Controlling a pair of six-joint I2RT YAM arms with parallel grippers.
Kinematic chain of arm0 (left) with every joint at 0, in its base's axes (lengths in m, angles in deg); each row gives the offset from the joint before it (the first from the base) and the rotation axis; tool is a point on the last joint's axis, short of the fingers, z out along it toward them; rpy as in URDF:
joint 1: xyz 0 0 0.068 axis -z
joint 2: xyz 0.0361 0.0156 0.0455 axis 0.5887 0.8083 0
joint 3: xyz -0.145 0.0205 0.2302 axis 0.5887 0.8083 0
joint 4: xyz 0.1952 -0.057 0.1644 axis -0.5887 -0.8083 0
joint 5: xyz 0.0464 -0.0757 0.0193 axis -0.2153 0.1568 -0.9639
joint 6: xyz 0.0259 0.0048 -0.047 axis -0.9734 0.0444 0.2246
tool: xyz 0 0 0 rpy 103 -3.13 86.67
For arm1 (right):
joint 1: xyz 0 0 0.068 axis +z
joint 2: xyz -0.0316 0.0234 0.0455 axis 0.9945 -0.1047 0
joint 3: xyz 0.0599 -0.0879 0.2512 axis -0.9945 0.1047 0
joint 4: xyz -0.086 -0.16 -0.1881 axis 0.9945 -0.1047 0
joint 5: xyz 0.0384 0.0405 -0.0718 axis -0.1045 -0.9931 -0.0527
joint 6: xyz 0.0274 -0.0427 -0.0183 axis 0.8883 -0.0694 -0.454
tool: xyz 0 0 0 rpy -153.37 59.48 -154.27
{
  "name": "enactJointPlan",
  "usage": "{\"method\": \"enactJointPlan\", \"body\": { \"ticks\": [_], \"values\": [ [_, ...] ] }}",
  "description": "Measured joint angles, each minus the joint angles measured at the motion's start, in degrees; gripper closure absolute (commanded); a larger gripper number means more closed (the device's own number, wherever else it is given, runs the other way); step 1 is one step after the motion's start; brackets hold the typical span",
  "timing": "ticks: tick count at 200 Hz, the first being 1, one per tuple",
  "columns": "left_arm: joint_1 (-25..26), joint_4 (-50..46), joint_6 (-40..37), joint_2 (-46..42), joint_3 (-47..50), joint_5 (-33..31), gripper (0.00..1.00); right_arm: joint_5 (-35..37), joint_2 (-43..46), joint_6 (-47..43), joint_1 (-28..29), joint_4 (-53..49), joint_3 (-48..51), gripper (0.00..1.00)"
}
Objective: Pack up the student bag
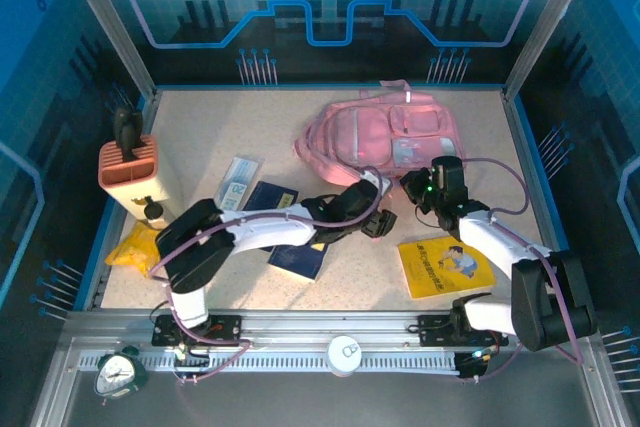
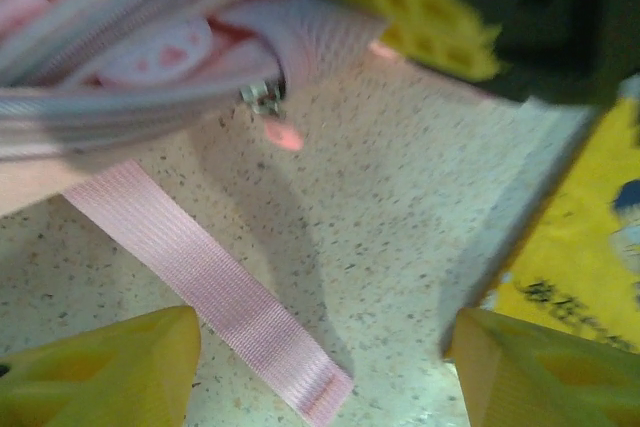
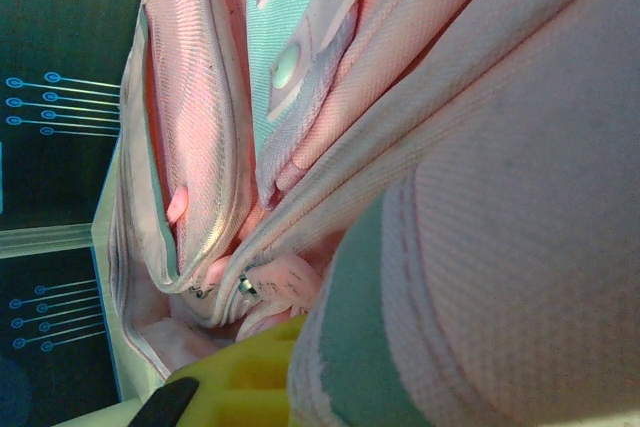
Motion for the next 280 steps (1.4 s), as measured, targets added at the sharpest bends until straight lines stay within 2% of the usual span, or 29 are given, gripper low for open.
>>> {"method": "enactJointPlan", "body": {
  "ticks": [38,79,110,137,202,280],
  "values": [
    [0.17,2.36,0.00,5.64,-1.18,-5.62,0.36,-0.04,0.00,0.00,0.00,0.02,0.00,0.92],
    [0.17,5.68,-0.17,9.53,-4.39,-8.17,0.38,-0.17,0.00,0.02,0.04,0.24,0.00,0.92],
    [-0.04,7.98,0.07,12.20,-7.34,-10.36,0.46,-0.22,0.07,0.04,0.31,0.39,0.22,0.94],
    [-0.66,8.85,1.33,13.62,-8.68,-12.04,0.57,-0.20,0.31,0.07,0.33,0.50,0.37,0.95],
    [-1.55,13.31,2.64,15.41,-8.66,-13.22,1.00,-0.20,0.66,0.04,0.33,1.05,0.61,0.96],
    [-2.69,18.23,1.66,12.81,-2.97,-11.10,1.00,-0.92,1.88,-2.05,-0.39,-0.70,0.61,0.97]
  ]
}}
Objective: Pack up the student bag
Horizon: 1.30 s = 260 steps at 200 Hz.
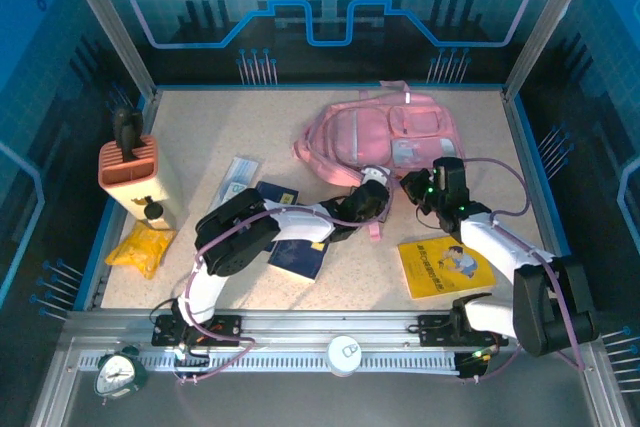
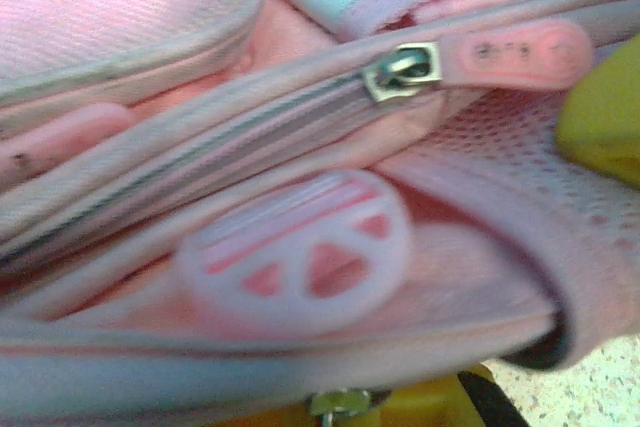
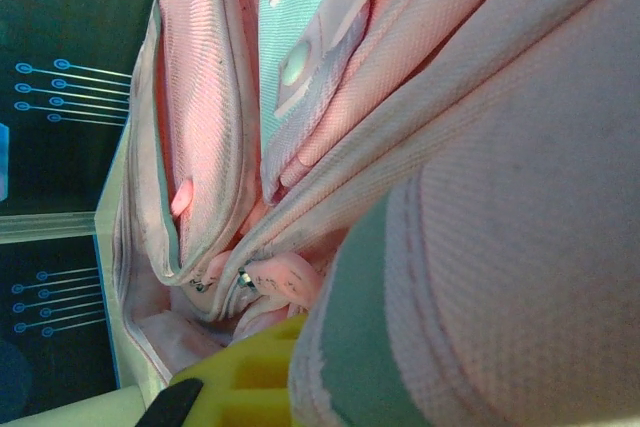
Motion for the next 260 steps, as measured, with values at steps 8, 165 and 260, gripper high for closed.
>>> {"method": "enactJointPlan", "body": {
  "ticks": [8,165,260],
  "values": [
    [-0.31,0.02,-0.15,-0.92,0.83,0.48,1.00,-0.46,0.42,-0.63,-0.59,-0.44,0.00,0.98],
    [-6.34,-13.84,-1.55,-11.37,2.47,18.53,1.00,-14.60,-17.20,-13.53,-17.00,-10.36,-20.70,0.73],
    [-6.08,-21.22,-0.09,-9.31,-3.13,22.56,1.00,-21.29,-4.48,-12.50,-13.46,-13.31,-10.32,0.29]
  ]
}}
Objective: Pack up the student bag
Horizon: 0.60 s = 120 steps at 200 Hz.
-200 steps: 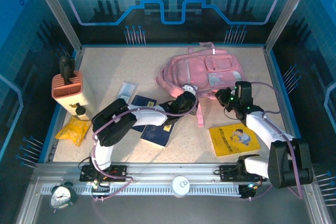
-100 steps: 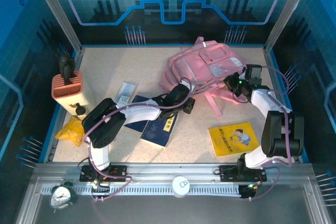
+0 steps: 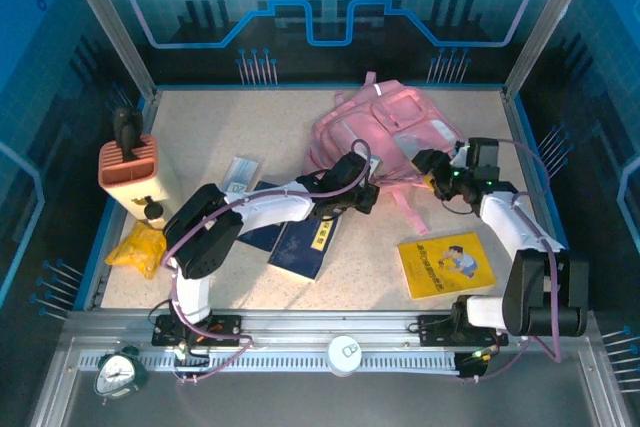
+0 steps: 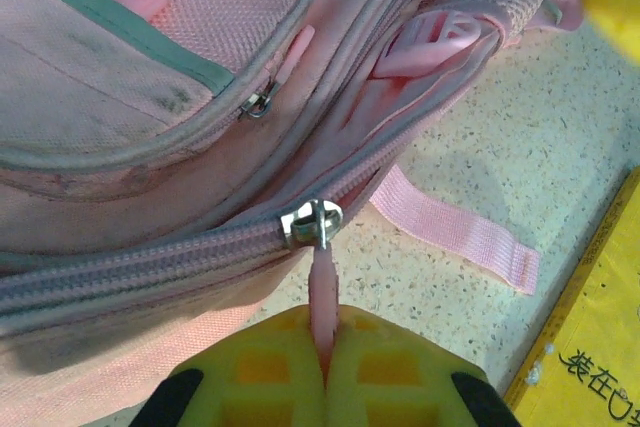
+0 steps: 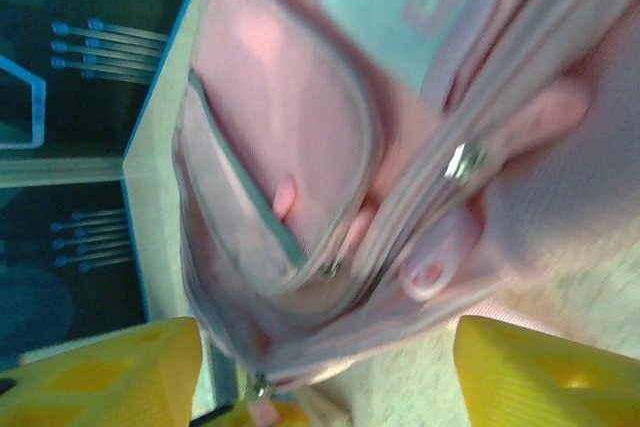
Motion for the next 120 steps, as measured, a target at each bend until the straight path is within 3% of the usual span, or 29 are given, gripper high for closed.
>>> {"method": "enactJointPlan", "body": {
  "ticks": [58,93,120],
  "values": [
    [0.44,-1.62,0.00,0.33,-1.33,0.52,1.00,1.05,-4.57,11.80,9.07,9.25,4.76,0.32],
    [0.76,-2.95,-0.04,0.66,-2.49,1.27,1.00,3.28,-11.02,15.26,10.16,14.95,4.55,0.52],
    [0.85,-4.92,-0.50,0.68,-3.21,1.29,1.00,4.35,-12.76,14.47,10.10,14.99,3.69,0.75]
  ]
}}
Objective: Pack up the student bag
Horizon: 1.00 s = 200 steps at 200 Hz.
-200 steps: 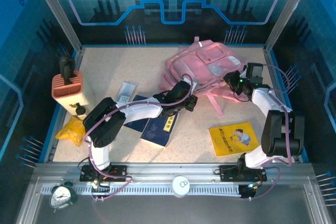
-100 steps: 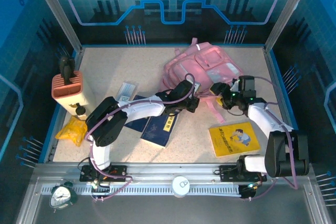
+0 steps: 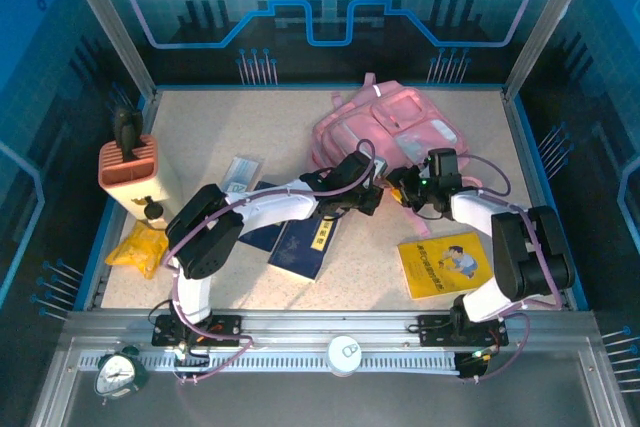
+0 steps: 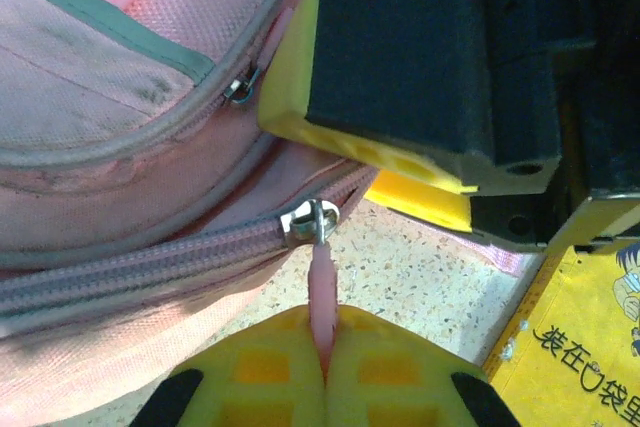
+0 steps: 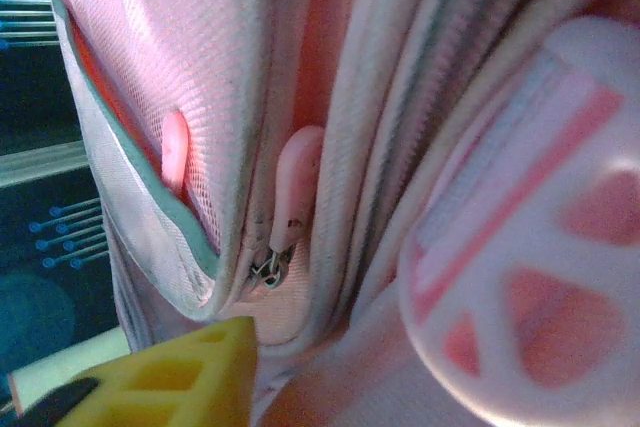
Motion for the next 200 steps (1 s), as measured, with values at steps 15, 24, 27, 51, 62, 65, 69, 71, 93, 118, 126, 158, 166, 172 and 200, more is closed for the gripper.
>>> {"method": "enactJointPlan", "body": {
  "ticks": [15,24,27,51,62,65,69,71,93,118,126,158,166,172,200],
  "values": [
    [0.04,-1.03,-1.11,0.00,-0.22,0.00,1.00,0.04,0.00,-1.20,-0.50,-0.50,-0.26,0.88],
    [0.07,-1.49,-1.84,-0.02,-0.22,-0.02,1.00,-0.02,0.00,-1.86,-0.98,-1.42,-0.68,0.95],
    [0.07,-1.66,-2.14,-0.02,-0.22,-0.07,1.00,-0.22,0.00,-3.08,-1.33,-1.88,-0.94,0.97],
    [-0.07,-2.80,-3.87,-0.26,-0.04,-1.31,1.00,-1.05,0.04,-7.34,-4.22,-5.81,-2.71,1.00],
    [-0.63,-3.19,-4.50,-1.27,0.85,-1.70,1.00,-1.16,0.17,-9.64,-5.86,-7.91,-3.52,1.00],
    [-0.83,-3.23,-4.74,-1.60,1.18,-1.79,1.00,-1.27,0.24,-10.21,-6.25,-8.55,-3.78,1.00],
    [-1.20,-3.41,-4.90,-2.08,1.60,-1.77,1.00,-1.36,0.24,-11.08,-6.88,-9.35,-4.17,1.00],
    [-1.40,-3.52,-5.14,-2.36,1.86,-1.79,1.00,-1.46,0.24,-11.52,-7.17,-9.88,-4.48,1.00],
    [-4.33,-3.82,-5.60,-4.96,3.98,-1.36,1.00,-1.73,0.22,-15.85,-9.55,-15.15,-8.33,1.00],
    [-6.71,-4.31,-5.73,-5.95,4.55,-0.24,1.00,-1.62,-2.01,-20.09,-10.43,-20.48,-15.43,0.99],
    [-6.86,-4.15,-5.51,-5.95,4.55,0.81,1.00,-1.51,-3.37,-21.22,-10.51,-22.05,-18.12,0.96],
    [-4.98,-3.89,-4.02,-4.09,2.36,2.58,1.00,-1.03,-9.68,-24.70,-11.15,-24.68,-26.16,0.77],
    [-4.13,-4.13,-3.58,-2.89,0.76,2.71,1.00,-0.79,-10.93,-25.42,-11.67,-24.72,-27.36,0.69],
    [-3.43,-4.20,-3.30,-1.86,-0.57,2.99,1.00,-0.52,-11.37,-25.81,-12.00,-24.61,-27.65,0.65],
    [-0.98,-3.34,-0.76,1.27,-3.76,4.68,1.00,0.26,-9.86,-27.50,-13.38,-23.82,-26.36,0.48]
  ]
}}
